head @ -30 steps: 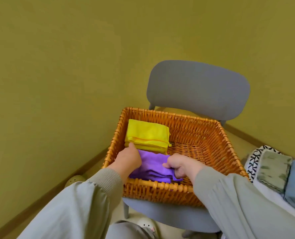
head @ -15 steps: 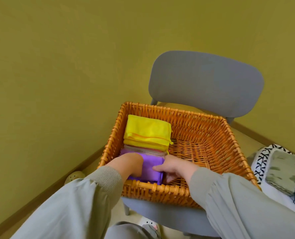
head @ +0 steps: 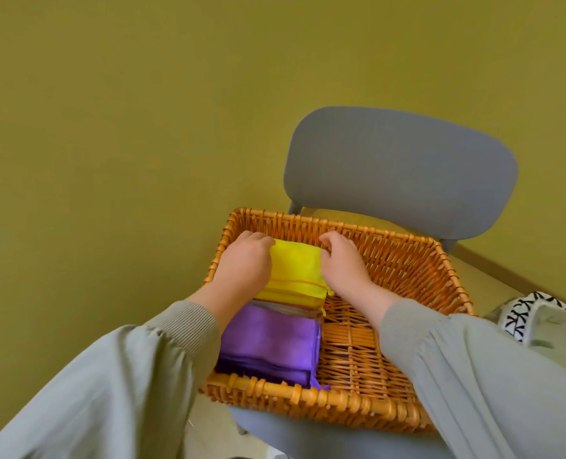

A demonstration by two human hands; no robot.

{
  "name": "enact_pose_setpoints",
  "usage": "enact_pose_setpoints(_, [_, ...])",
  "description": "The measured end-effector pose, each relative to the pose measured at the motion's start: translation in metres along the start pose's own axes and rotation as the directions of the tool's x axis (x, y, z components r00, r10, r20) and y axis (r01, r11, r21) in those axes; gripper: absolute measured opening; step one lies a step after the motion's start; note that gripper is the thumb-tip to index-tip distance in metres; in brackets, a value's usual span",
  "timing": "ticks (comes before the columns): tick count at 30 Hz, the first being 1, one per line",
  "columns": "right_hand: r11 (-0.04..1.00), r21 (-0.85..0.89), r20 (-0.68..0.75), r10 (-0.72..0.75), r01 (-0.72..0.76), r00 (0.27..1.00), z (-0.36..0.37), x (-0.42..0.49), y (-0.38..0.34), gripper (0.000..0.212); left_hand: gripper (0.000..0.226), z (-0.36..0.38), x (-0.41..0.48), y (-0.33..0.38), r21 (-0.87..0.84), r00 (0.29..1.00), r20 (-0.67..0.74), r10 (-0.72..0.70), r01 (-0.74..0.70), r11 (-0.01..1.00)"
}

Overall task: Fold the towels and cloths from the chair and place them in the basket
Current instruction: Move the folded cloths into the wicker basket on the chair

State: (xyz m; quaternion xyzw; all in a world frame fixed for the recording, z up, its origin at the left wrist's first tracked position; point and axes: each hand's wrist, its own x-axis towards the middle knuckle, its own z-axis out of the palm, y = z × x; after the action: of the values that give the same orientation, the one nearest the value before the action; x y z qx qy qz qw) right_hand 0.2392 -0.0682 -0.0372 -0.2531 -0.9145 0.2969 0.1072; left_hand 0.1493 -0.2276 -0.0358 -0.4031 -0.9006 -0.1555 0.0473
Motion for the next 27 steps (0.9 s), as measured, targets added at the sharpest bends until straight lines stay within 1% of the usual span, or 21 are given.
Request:
enact_pose_setpoints(3, [0.987,-0.129,0.153,-0.073,0.094,0.985,0.002,0.016,0.001,0.037,0.033,0.007,0.021,-0.005,0.106,0.982,0.179,0.056,-0.076,0.991])
enact_pose_setpoints(6, [0.96,-0.229,0.255,-0.101,0.162,0.962,0.008,0.025,0.005,0.05,0.043,0.008,0.035,-0.009,0.183,0.942,0.333,0.034,-0.1,0.978])
enact_pose_setpoints(8, [0.954,-0.244,0.304,-0.096,0.174,0.948,0.01,0.032,0.005,0.058,0.055,0.005,0.044,-0.011,0.238,0.924,0.382,0.013,-0.112,0.965])
enact_pose_setpoints(10, [0.931,-0.3,0.345,-0.098,0.209,0.933,0.008,0.036,0.005,0.06,0.064,0.002,0.049,-0.014,0.296,0.922,0.386,0.015,-0.139,0.945])
enact_pose_setpoints(12, [0.893,-0.37,0.333,-0.131,0.257,0.934,0.005,0.037,0.004,0.055,0.062,-0.002,0.049,-0.014,0.338,0.932,0.358,0.05,-0.18,0.924])
enact_pose_setpoints(15, [0.818,-0.461,0.225,-0.265,0.343,0.937,0.002,0.03,0.001,0.042,0.055,-0.01,0.043,-0.012,0.369,0.936,0.337,0.106,-0.235,0.899])
enact_pose_setpoints(17, [0.76,-0.499,0.181,-0.378,0.416,0.908,0.0,0.021,0.001,0.031,0.045,-0.016,0.036,-0.011,0.374,0.932,0.334,0.144,-0.271,0.887])
enact_pose_setpoints(18, [0.749,-0.491,0.185,-0.409,0.445,0.893,-0.001,0.015,0.0,0.024,0.038,-0.019,0.032,-0.011,0.354,0.929,0.337,0.154,-0.277,0.893])
enact_pose_setpoints(19, [0.761,-0.452,0.197,-0.424,0.466,0.884,-0.002,0.009,0.0,0.018,0.032,-0.023,0.027,-0.01,0.32,0.926,0.346,0.15,-0.267,0.909])
enact_pose_setpoints(20, [0.805,-0.376,0.201,-0.413,0.459,0.888,-0.004,0.004,-0.001,0.018,0.03,-0.027,0.023,-0.008,0.268,0.925,0.357,0.134,-0.239,0.934])
enact_pose_setpoints(21, [0.874,-0.265,0.194,-0.365,0.407,0.911,-0.007,-0.001,-0.003,0.02,0.03,-0.033,0.019,-0.007,0.201,0.924,0.367,0.109,-0.193,0.96])
enact_pose_setpoints(22, [0.94,-0.132,0.174,-0.289,0.313,0.941,-0.012,-0.005,-0.005,0.02,0.031,-0.04,0.016,-0.005,0.123,0.925,0.37,0.083,-0.138,0.983])
enact_pose_setpoints(23, [0.979,-0.004,0.158,-0.202,0.206,0.967,-0.018,-0.006,-0.006,0.02,0.032,-0.048,0.014,-0.005,0.032,0.928,0.369,0.057,-0.074,0.997])
enact_pose_setpoints(24, [0.989,0.094,0.151,-0.124,0.11,0.981,-0.026,-0.007,-0.008,0.021,0.034,-0.058,0.013,-0.005,-0.065,0.93,0.367,0.025,-0.002,0.998])
enact_pose_setpoints(25, [0.981,0.192,0.18,-0.05,0.015,0.982,-0.034,-0.006,-0.007,0.023,0.034,-0.066,0.014,-0.007,-0.165,0.926,0.377,-0.019,0.087,0.982])
enact_pose_setpoints(26, [0.935,0.34,0.249,0.016,-0.103,0.968,-0.04,-0.009,-0.005,0.023,0.033,-0.073,0.013,-0.008,-0.288,0.909,0.411,-0.067,0.199,0.937])
enact_pose_setpoints(27, [0.823,0.508,0.355,0.067,-0.253,0.932,-0.045,-0.013,-0.003,0.022,0.031,-0.078,0.012,-0.008,-0.439,0.88,0.463,-0.101,0.327,0.837])
